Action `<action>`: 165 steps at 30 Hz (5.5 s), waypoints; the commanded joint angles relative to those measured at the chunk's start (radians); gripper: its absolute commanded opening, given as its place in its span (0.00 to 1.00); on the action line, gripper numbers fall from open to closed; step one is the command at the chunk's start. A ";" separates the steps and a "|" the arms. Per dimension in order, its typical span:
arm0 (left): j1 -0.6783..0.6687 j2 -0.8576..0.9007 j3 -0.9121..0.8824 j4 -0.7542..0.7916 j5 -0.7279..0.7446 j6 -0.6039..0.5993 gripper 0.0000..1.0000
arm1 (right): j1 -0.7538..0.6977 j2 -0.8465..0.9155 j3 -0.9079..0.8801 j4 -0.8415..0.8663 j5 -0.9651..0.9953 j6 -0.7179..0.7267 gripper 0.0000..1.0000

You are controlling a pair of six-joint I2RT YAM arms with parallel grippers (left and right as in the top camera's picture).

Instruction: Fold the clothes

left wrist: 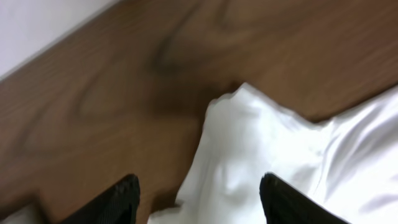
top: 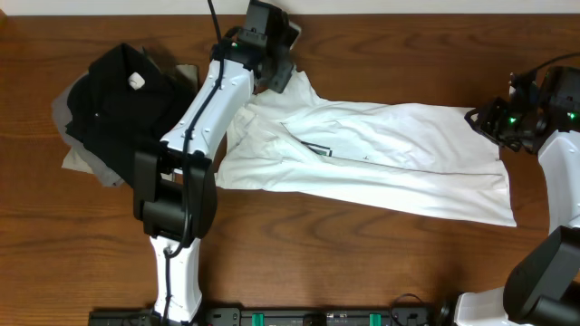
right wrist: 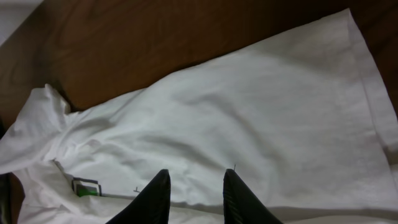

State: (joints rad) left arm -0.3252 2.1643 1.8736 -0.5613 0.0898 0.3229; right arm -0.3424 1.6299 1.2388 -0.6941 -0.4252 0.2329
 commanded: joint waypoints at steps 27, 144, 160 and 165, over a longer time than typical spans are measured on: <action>-0.017 0.272 0.006 0.286 0.169 -0.007 0.08 | 0.014 0.011 0.001 0.000 0.004 -0.005 0.24; -0.071 0.261 0.109 0.061 0.065 0.020 0.51 | 0.036 0.011 0.001 -0.002 0.003 -0.002 0.27; -0.076 0.228 0.124 0.048 -0.053 0.020 0.06 | 0.036 0.011 0.001 -0.021 0.003 -0.002 0.27; -0.074 0.136 0.124 0.031 -0.129 0.016 0.06 | 0.036 0.011 0.001 -0.021 0.003 -0.002 0.27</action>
State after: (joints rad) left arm -0.4023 2.3993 1.9743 -0.5240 0.0349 0.3408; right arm -0.3119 1.6299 1.2388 -0.7139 -0.4213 0.2333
